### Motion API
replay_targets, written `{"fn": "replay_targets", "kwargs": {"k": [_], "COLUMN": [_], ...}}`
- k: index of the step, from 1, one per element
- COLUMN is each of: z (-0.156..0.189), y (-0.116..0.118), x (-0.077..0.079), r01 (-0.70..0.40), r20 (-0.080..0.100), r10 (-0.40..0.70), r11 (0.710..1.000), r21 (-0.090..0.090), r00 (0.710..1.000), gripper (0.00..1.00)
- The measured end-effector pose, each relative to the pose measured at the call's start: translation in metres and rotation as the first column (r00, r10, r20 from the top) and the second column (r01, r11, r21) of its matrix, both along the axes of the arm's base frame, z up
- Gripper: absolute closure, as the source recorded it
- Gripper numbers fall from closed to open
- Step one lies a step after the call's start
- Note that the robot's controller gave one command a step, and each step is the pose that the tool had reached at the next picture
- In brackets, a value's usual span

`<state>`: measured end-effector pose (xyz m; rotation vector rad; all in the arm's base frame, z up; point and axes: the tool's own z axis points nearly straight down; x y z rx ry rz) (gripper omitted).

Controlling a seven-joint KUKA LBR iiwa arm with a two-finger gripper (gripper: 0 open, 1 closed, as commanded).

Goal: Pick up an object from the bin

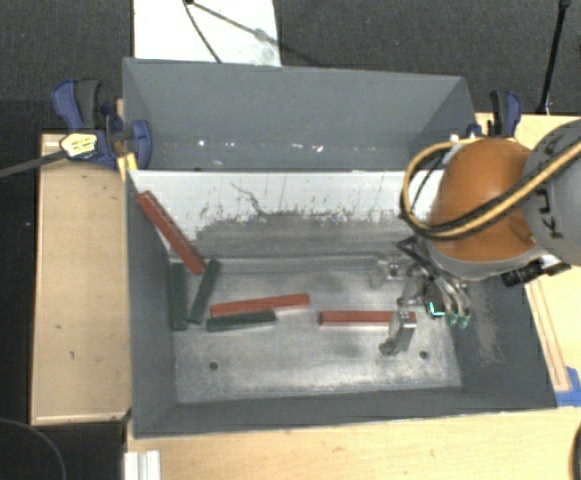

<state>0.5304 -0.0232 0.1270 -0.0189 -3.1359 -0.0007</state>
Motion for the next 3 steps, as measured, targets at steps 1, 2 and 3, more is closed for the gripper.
{"fn": "replay_targets", "kwargs": {"k": [1, 2, 3], "z": [-0.058, -0.057, 0.096], "y": [0.012, 0.011, 0.02], "x": [0.015, 0.016, 0.02], "r01": [0.224, 0.221, 0.185], "r20": [0.002, 0.004, 0.016], "r10": [-0.224, -0.221, -0.185], "r11": [0.975, 0.975, 0.983], "r21": [0.0, 0.0, 0.002], "r00": [0.975, 0.975, 0.983], "gripper": [0.0, 1.0, 1.0]}}
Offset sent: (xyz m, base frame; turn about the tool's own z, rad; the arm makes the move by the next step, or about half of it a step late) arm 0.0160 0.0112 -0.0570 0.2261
